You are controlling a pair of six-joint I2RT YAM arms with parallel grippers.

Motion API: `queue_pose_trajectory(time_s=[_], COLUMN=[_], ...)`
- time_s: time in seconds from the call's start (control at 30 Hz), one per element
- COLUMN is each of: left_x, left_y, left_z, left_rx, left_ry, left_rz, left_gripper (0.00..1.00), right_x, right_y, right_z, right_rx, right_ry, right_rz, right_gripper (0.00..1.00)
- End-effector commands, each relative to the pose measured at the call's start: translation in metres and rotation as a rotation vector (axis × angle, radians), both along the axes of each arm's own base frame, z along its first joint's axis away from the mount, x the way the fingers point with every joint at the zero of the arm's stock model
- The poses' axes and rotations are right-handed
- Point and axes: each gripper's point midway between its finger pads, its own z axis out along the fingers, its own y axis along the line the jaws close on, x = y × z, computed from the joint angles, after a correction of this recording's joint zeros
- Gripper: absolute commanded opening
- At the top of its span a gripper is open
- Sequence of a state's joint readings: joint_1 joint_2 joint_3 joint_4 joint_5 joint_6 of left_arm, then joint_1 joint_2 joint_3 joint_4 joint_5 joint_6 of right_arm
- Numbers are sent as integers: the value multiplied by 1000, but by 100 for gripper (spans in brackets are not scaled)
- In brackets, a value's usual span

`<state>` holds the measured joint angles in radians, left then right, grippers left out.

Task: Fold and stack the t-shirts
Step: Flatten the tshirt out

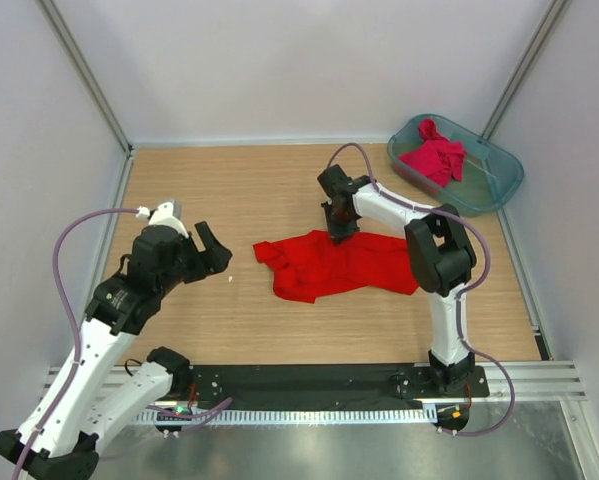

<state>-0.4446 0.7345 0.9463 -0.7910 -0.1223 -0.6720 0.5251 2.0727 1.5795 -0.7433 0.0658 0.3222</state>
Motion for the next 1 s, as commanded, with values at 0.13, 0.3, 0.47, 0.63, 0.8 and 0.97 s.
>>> queue_pose_trajectory(time_s=[0.13, 0.3, 0.47, 0.63, 0.8, 0.97], left_x=[5, 25, 65, 110, 139, 154], left_y=[-2, -26, -48, -63, -71, -71], left_z=[-6, -30, -74, -95, -102, -111], left_rx=[25, 40, 51, -2, -66, -109], left_ry=[33, 155, 320, 405, 440, 455], left_rz=[-8, -79, -81, 19, 114, 212], left_gripper=[80, 80, 82, 77, 74, 75], right_x=[9, -4, -38, -76, -93, -74], right_y=[-12, -31, -66, -91, -107, -67], right_z=[43, 96, 142, 142, 145, 136], right_rx=[-59, -87, -98, -93, -60, 72], right_ry=[-88, -148, -225, -207, -283, -223], right_rz=[-5, -1, -46, -100, -128, -82], right_gripper=[1, 1, 1, 1, 1, 32])
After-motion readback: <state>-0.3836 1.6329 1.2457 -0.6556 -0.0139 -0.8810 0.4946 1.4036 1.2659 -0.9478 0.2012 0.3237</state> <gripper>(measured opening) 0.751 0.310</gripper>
